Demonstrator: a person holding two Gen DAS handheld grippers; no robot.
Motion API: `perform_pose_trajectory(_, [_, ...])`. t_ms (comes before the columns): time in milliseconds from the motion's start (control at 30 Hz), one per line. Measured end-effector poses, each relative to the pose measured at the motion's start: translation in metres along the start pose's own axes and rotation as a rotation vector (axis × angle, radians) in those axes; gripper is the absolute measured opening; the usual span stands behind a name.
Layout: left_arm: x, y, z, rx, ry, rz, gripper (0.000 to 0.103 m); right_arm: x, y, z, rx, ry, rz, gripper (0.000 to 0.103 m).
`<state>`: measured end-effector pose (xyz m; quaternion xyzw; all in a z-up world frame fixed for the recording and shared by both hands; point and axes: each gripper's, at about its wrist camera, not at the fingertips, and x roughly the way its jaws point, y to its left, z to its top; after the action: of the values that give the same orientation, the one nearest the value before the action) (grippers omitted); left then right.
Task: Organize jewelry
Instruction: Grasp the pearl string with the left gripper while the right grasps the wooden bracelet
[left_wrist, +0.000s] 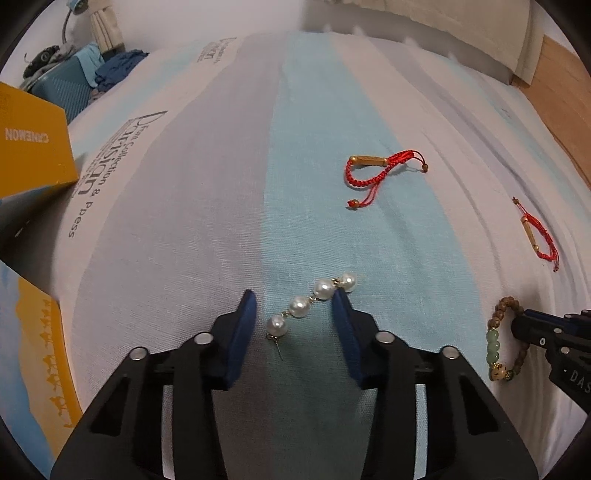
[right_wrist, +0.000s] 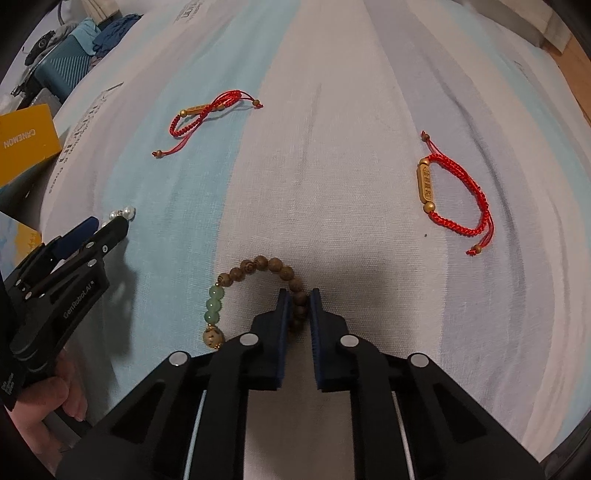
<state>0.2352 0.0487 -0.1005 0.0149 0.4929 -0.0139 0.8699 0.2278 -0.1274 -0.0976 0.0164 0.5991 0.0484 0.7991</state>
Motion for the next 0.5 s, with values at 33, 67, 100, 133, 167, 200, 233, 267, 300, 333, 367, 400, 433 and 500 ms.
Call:
perform_pose_trajectory(33, [0.0, 0.0, 0.0, 0.0, 0.004, -0.002, 0.032, -0.002, -0.002, 0.0, 0.003, -0.003, 0.004, 0.009])
perform_pose_trajectory(67, [-0.001, 0.0, 0.0, -0.002, 0.005, -0.002, 0.029, -0.003, -0.002, -0.001, 0.005, -0.007, 0.006, 0.008])
perform_pose_trajectory(100, [-0.001, 0.0, 0.001, -0.004, 0.009, -0.007, 0.021, -0.004, -0.002, 0.0, 0.007, -0.01, 0.008, 0.008])
perform_pose_trajectory(133, [-0.002, 0.001, 0.001, -0.008, 0.014, -0.018, 0.016, -0.007, -0.005, -0.001, 0.006, -0.015, 0.011, 0.008])
perform_pose_trajectory(167, [-0.003, 0.001, 0.001, -0.012, 0.016, -0.016, 0.015, -0.008, -0.005, -0.001, 0.006, -0.02, 0.013, 0.008])
perform_pose_trajectory(200, [-0.003, 0.001, 0.001, -0.013, 0.019, -0.013, 0.013, -0.011, -0.006, -0.002, 0.005, -0.026, 0.013, 0.008])
perform_pose_trajectory(233, [-0.004, 0.002, 0.001, -0.016, 0.024, -0.014, 0.013, -0.013, -0.006, -0.002, 0.004, -0.032, 0.014, 0.008])
perform_pose_trajectory(267, [-0.005, 0.003, 0.0, -0.018, 0.027, -0.016, 0.012, -0.015, -0.006, -0.002, 0.004, -0.037, 0.015, 0.008])
perform_pose_trajectory(300, [-0.006, 0.003, 0.0, -0.018, 0.028, -0.017, 0.012, -0.017, -0.006, -0.001, 0.004, -0.043, 0.017, 0.008])
perform_pose_trajectory(333, [-0.007, 0.003, 0.0, -0.019, 0.028, -0.016, 0.011, -0.019, -0.006, -0.002, 0.003, -0.049, 0.018, 0.008])
perform_pose_trajectory(367, [-0.009, 0.004, 0.001, -0.019, 0.025, -0.018, 0.011, -0.02, -0.006, -0.002, 0.003, -0.054, 0.019, 0.008])
perform_pose_trajectory(400, [-0.012, 0.004, 0.001, -0.02, 0.021, -0.022, 0.011, -0.023, -0.007, -0.003, 0.004, -0.059, 0.022, 0.008])
perform_pose_trajectory(433, [-0.014, 0.004, 0.001, -0.023, 0.021, -0.025, 0.011, -0.026, -0.008, -0.003, 0.003, -0.066, 0.024, 0.008])
perform_pose_trajectory(500, [-0.018, 0.004, 0.001, -0.027, 0.017, -0.036, 0.011, -0.031, -0.01, -0.004, 0.003, -0.077, 0.027, 0.008])
